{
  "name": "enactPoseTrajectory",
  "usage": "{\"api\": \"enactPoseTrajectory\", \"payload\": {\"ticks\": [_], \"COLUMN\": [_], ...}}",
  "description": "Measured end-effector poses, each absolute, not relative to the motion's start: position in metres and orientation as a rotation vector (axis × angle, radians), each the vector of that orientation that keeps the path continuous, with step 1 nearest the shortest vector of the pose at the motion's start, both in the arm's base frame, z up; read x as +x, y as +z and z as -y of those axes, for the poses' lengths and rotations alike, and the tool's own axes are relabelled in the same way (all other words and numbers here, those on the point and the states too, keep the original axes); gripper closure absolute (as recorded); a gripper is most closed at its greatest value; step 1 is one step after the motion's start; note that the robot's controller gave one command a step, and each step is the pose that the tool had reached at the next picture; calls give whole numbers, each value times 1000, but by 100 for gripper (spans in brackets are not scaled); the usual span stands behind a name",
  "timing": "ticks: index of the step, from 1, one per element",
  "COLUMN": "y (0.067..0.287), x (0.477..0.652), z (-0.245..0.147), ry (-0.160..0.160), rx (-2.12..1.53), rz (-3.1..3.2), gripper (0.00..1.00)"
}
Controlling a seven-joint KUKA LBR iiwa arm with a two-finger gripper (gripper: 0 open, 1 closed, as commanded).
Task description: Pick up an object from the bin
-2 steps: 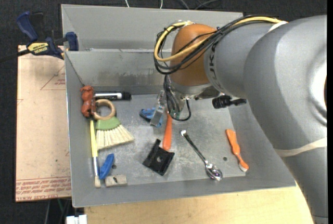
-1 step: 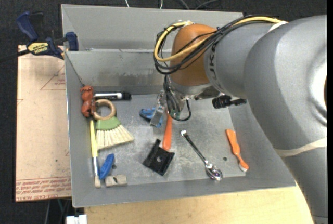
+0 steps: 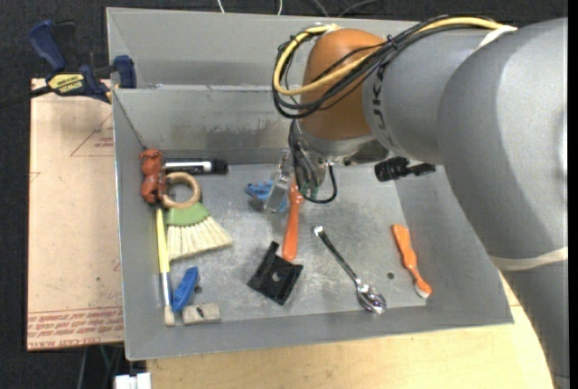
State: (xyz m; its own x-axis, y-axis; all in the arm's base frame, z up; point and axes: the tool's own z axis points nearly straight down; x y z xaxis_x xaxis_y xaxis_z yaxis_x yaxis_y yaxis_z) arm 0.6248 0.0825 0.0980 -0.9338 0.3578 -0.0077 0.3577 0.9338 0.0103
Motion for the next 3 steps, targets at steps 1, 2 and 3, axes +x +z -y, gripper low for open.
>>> {"api": "enactPoseTrajectory", "payload": {"ticks": [1,2,3], "y": [112,132,158], "x": [626,625,625], "z": [-83,-83,-83], "ry": [17,16,17], "rx": [568,567,565], "rz": [-3075,-3079,-3079], "gripper": [100,100,100]}}
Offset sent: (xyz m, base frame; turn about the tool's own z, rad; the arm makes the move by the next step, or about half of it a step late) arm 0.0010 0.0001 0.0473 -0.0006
